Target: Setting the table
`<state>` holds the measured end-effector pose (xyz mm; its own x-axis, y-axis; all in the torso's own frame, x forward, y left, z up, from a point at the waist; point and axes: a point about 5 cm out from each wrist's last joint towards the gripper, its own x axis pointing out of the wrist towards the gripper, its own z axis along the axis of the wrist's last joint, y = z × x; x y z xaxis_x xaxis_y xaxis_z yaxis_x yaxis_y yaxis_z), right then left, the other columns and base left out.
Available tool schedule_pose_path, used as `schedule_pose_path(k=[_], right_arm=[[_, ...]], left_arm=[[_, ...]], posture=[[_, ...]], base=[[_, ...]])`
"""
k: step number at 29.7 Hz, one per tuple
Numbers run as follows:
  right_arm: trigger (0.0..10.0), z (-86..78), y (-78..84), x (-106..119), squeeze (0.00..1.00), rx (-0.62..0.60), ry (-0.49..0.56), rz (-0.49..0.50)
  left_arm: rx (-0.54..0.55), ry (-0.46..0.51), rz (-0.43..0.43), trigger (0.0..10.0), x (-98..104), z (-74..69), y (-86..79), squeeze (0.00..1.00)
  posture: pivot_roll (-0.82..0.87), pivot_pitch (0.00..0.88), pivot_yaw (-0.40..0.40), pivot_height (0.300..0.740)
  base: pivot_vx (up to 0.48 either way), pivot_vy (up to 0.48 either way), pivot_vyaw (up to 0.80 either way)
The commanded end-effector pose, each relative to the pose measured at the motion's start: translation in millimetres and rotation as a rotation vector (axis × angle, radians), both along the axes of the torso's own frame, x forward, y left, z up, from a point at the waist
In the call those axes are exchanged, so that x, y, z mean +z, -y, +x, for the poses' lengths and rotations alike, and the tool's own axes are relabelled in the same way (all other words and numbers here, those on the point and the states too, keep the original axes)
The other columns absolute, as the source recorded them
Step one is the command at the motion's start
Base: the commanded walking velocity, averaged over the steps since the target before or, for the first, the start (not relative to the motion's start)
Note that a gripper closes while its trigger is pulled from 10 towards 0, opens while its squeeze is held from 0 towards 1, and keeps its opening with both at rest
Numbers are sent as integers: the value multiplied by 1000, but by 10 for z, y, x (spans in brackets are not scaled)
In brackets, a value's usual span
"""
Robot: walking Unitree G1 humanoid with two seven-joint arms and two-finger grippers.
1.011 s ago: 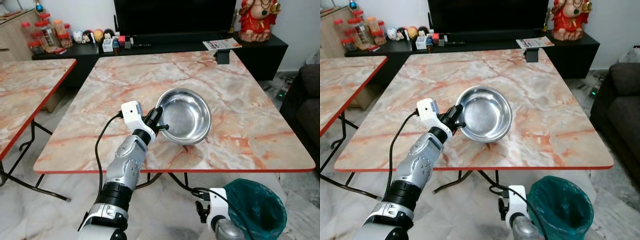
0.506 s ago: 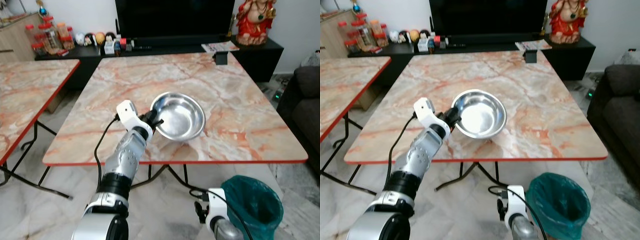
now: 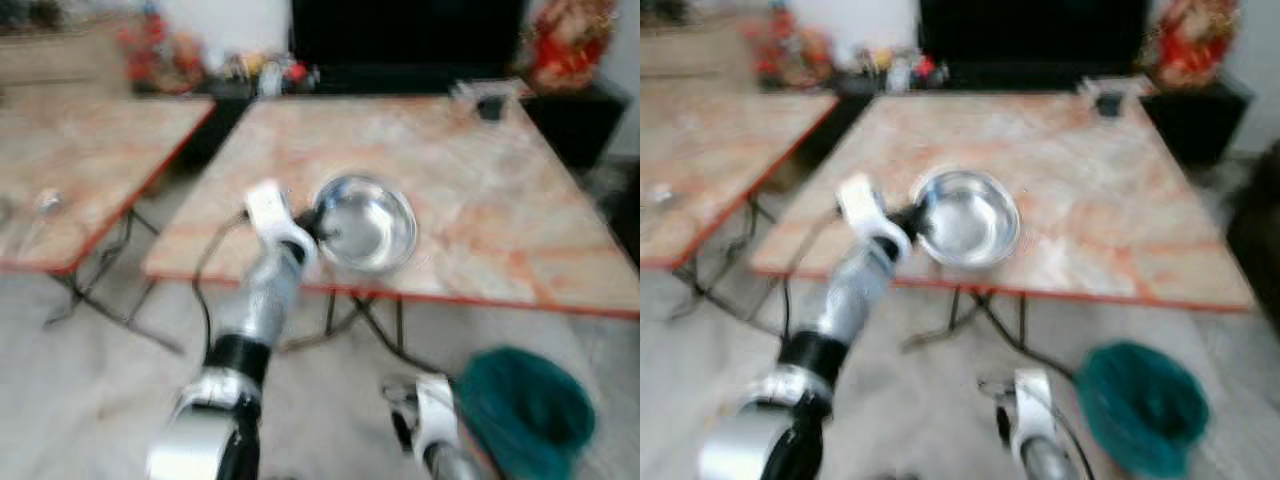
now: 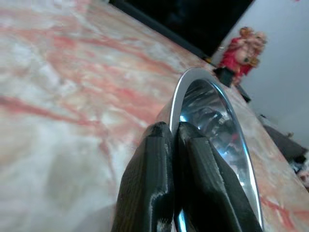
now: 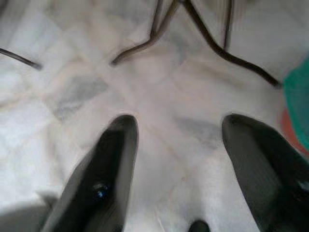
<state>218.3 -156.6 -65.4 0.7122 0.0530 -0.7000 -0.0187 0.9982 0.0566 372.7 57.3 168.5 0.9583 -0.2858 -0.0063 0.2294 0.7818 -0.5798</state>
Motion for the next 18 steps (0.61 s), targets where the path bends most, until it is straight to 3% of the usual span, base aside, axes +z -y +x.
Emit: schedule_pose_path(k=[1,18], right_arm=[[10000,29,-62,15,0,12,8,11],[10000,25,-60,12,0,3,6,12]], left_arm=[[-48,57,-22,10000,177,-17,238,0],[-75,120,-25,10000,237,-53,263,0]], posture=[[-30,18,78,728],[-33,22,77,728]], base=[[292,0,0],[290,0,0]])
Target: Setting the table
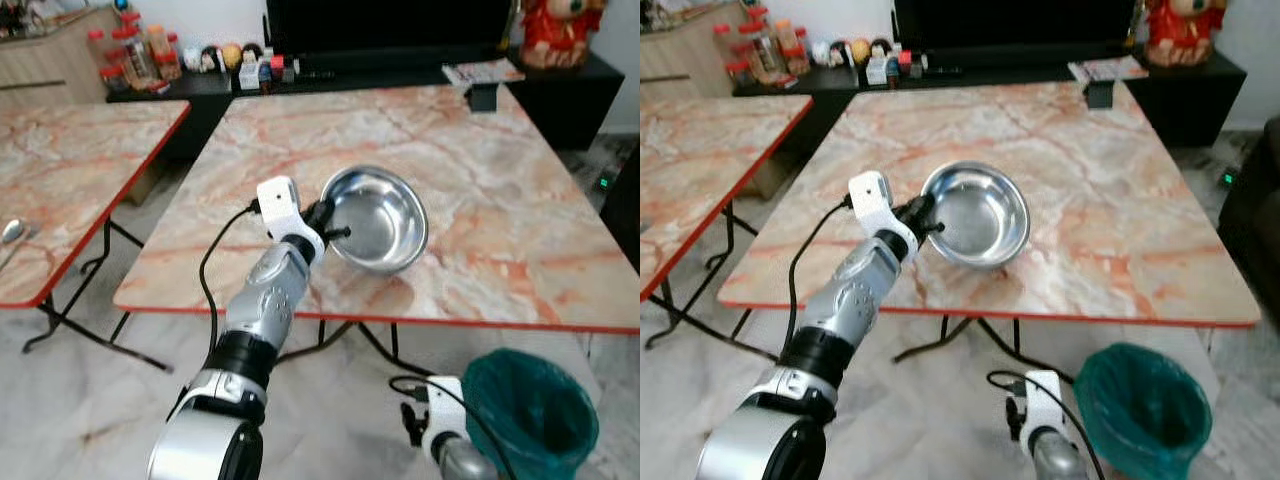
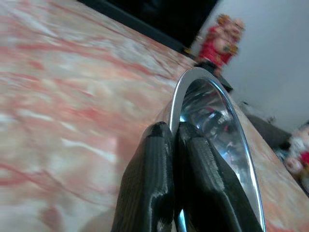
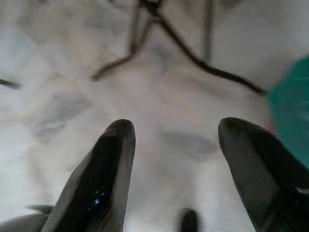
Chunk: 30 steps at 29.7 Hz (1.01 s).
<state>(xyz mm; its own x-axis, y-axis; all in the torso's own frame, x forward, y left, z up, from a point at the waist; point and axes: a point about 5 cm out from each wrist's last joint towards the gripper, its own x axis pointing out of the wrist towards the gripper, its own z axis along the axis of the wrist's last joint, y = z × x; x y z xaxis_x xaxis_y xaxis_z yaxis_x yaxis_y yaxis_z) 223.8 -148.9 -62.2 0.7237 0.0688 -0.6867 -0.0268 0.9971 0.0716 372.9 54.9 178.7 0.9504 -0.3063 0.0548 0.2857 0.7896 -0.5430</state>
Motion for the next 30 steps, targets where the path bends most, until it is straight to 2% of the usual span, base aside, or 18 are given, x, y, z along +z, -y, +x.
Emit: schedule_pose_path(k=[1,13,14,21,30], right_arm=[[10000,-32,20,-20,0,-3,-12,-6],[10000,-22,47,-11,0,-2,-5,-18],[10000,-30,98,-13,0,8,-5,-31],[10000,-81,281,-25,0,12,-13,-66],[10000,-98,265,-37,0,-4,-16,-58]], left_arm=[[-58,51,-49,10000,136,-62,243,0],[-63,72,-54,10000,144,-73,199,0],[-60,75,-62,10000,145,-71,218,0],[-44,76,-96,10000,134,-80,247,0],[-193,68,-68,10000,55,-174,389,0]], posture=[[-32,22,75,728],[-50,13,68,728],[-76,15,10,728],[-91,33,-16,728],[-96,33,3,728]], base=[[292,0,0],[291,0,0],[292,0,0],[289,0,0],[61,0,0]])
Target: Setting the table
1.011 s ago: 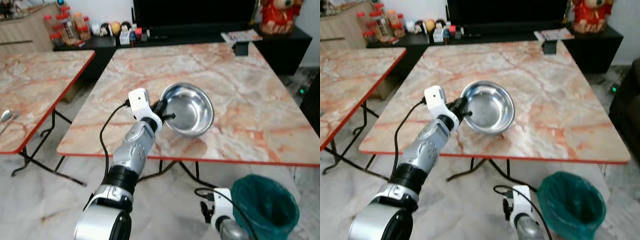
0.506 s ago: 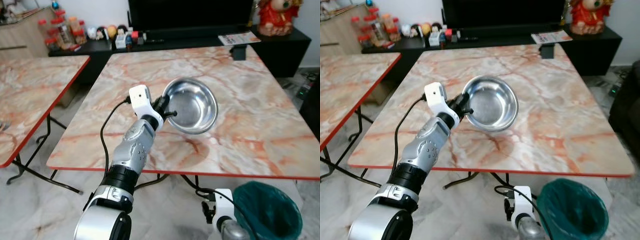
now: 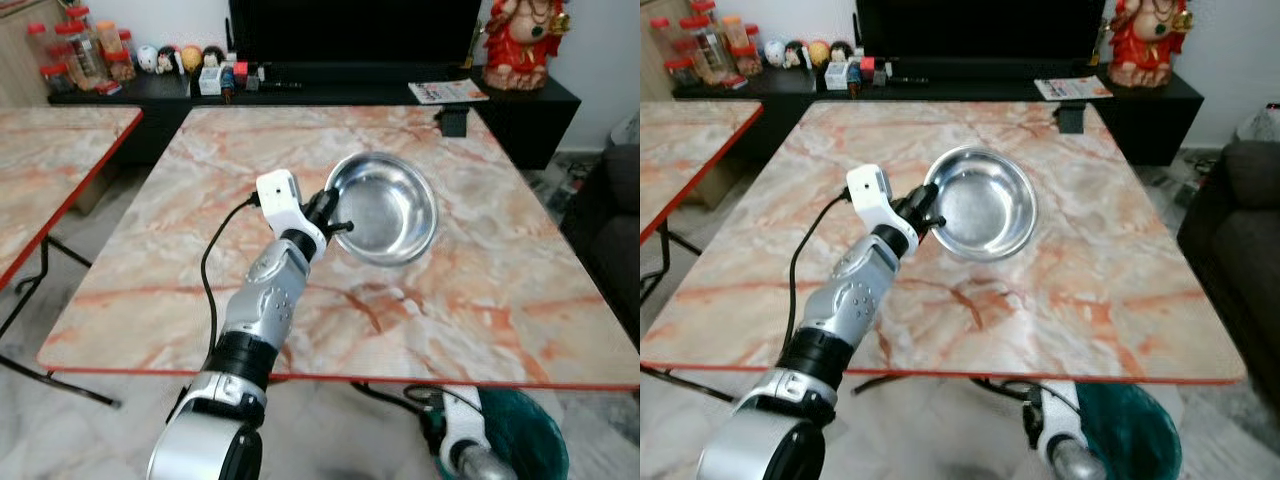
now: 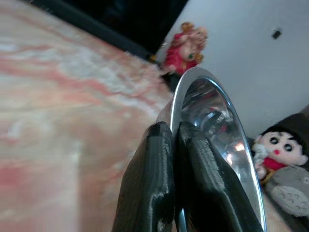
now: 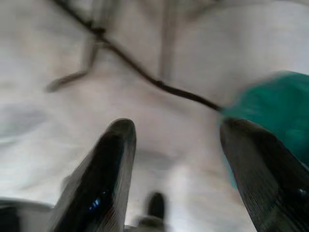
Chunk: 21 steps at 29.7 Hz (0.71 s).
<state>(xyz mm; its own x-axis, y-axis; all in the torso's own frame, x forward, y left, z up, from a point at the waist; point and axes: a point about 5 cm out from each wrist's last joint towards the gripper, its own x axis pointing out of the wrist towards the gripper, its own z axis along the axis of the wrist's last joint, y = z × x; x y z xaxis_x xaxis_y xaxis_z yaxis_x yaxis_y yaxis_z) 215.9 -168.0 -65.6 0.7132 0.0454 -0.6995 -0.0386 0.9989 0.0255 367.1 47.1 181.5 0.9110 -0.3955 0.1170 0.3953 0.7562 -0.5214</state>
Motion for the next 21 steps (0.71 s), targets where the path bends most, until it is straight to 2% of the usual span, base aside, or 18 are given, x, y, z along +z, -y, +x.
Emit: schedule_pose_path(k=[1,3,4,7,8,11,21], right_arm=[[10000,-20,62,-6,0,-21,-3,-8],[10000,-24,46,-10,0,-21,-4,-5],[10000,-27,28,-14,0,-20,-5,-3],[10000,-29,21,-16,0,-22,-6,-1],[10000,-32,25,-18,0,-27,-8,-1],[10000,-36,21,-20,0,-30,-9,0],[10000,-85,37,-47,0,-8,-25,-17]], left_arm=[[-126,-24,-57,10000,-10,-134,329,0],[-163,-54,-55,10000,-65,-162,347,0],[-172,-96,-16,10000,-174,-185,341,0],[-169,-116,1,10000,-254,-206,321,0],[-160,-171,-33,10000,-312,-221,298,0],[-124,-219,-56,10000,-361,-207,242,0],[-32,-277,-173,10000,-324,-99,106,0]], posture=[[-90,35,12,728],[-87,37,15,728],[-82,40,22,728],[-82,39,24,728],[-78,40,30,728],[-79,41,36,728],[-81,26,42,728]], base=[[0,0,0],[0,0,0],[0,0,0],[0,0,0],[0,0,0],[0,0,0],[0,0,0]])
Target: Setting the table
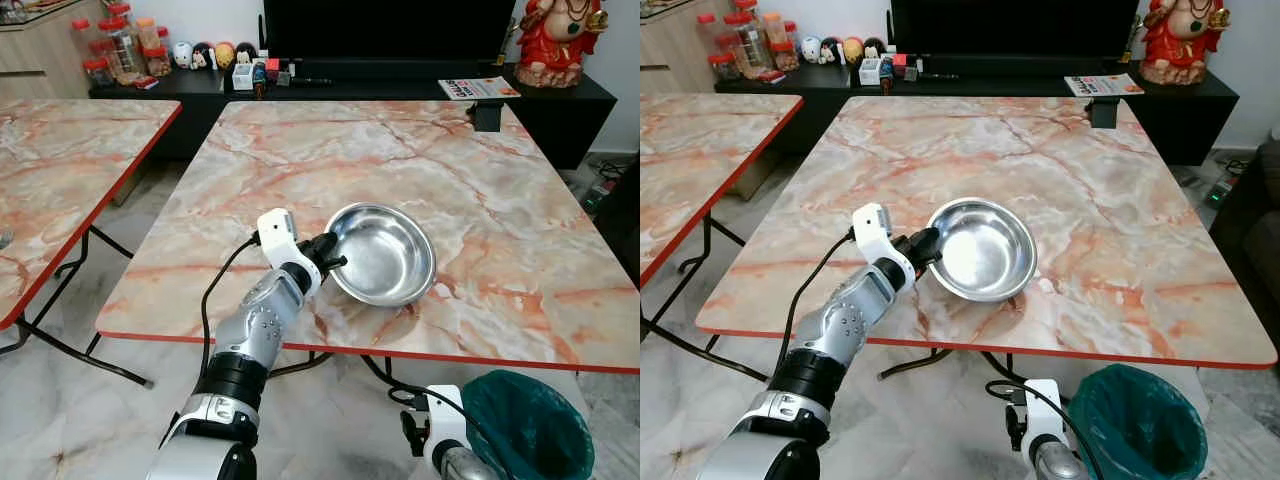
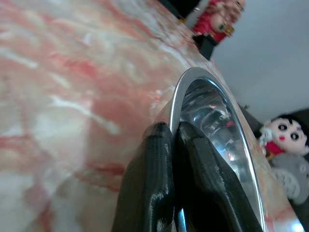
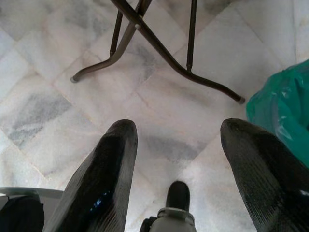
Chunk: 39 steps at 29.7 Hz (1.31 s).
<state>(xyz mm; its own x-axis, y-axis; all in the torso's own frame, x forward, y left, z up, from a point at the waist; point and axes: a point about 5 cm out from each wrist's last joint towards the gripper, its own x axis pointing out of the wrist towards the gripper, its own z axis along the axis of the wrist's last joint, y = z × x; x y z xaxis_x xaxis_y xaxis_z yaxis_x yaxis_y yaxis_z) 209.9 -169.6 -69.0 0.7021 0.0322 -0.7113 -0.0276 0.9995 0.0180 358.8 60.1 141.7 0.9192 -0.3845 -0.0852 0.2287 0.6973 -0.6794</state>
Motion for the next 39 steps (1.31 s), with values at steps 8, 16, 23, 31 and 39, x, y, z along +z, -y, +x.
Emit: schedule_pose_path(k=[8,16,23,31,39], right_arm=[[10000,-47,44,-23,0,-3,-15,-14],[10000,-43,25,-23,0,-4,-15,-9],[10000,-37,0,-22,0,-5,-12,-4],[10000,-37,-20,-24,0,-6,-12,1],[10000,-31,-28,-21,0,-3,-12,2]], left_arm=[[15,-106,-169,10000,54,30,244,0],[-88,-131,-220,10000,144,15,536,0],[-186,-112,-164,10000,172,-51,724,0],[-259,-111,-113,10000,118,-139,842,0],[-286,-126,-93,10000,68,-164,850,0]], posture=[[-88,10,44,728],[-92,0,52,728],[-93,0,61,728],[-92,0,65,728],[-87,0,65,728]], base=[[0,0,0],[0,0,0],[0,0,0],[0,0,0],[0,0,0]])
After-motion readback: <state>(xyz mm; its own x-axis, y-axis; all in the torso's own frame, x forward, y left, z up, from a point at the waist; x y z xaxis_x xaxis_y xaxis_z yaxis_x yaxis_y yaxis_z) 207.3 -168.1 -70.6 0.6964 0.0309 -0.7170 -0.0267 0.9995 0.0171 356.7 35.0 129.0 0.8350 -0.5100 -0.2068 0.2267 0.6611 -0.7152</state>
